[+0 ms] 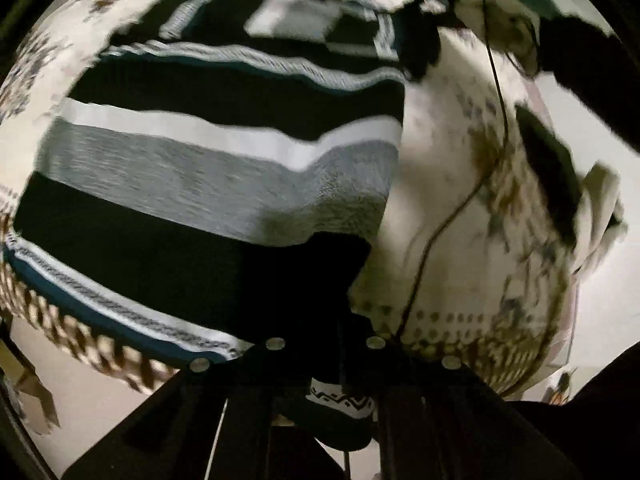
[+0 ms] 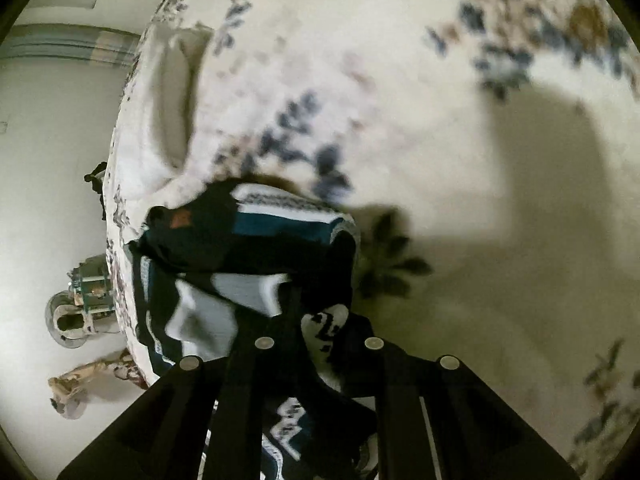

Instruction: Fold small clothes

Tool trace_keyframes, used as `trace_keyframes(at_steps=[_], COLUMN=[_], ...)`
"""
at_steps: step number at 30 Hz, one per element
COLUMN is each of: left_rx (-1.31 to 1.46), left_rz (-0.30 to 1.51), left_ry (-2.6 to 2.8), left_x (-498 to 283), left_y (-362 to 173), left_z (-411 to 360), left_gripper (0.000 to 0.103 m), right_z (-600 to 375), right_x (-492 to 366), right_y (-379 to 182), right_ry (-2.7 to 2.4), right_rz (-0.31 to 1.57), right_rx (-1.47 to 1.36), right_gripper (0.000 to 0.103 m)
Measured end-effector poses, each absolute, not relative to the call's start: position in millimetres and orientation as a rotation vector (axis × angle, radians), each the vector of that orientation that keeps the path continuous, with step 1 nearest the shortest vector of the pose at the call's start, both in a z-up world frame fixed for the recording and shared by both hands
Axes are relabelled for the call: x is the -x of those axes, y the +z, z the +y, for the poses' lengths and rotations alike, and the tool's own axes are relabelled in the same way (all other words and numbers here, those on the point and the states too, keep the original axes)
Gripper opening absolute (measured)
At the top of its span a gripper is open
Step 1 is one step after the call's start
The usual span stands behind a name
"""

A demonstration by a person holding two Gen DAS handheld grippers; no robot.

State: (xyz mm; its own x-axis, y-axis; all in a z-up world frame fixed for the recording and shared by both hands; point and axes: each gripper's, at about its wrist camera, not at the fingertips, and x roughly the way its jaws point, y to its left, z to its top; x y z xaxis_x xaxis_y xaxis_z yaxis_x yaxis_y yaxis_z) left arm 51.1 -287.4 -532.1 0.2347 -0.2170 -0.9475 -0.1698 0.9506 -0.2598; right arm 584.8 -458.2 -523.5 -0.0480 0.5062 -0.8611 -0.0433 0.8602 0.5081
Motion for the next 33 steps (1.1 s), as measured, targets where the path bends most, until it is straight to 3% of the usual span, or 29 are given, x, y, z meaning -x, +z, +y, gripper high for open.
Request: trace_keyframes(at_steps=[9, 14, 25, 33], left_rx=[0.524, 0.644, 0.821, 0.913], left_rz=[1.21, 1.161, 1.09, 1.062], left_ry=[0.015, 0.047, 0.124, 0.18], left_x=[-35.4, -20.9, -0.1, 21.9], left_y=[-504.3, -513.0, -567.2, -582.0], left_z=[-173.4, -96.3, 43.8, 90.0], left_gripper=[0.006, 0.002, 0.002, 0.002], right_z=[-352.4, -251.9, 4.2, 75.0], right_x=[-586.7, -583.5, -576.7, -578.6], right_y=[-429.6, -410.0, -468.6, -482.5], right_ry=[0.399, 0.341, 0.28, 0.25], right_rz=[1.546, 1.551, 1.571, 1.564], right_rx=[-0.195, -0.099, 0.222, 0.254], right_gripper=[0.013, 0.013, 0.012, 0.012])
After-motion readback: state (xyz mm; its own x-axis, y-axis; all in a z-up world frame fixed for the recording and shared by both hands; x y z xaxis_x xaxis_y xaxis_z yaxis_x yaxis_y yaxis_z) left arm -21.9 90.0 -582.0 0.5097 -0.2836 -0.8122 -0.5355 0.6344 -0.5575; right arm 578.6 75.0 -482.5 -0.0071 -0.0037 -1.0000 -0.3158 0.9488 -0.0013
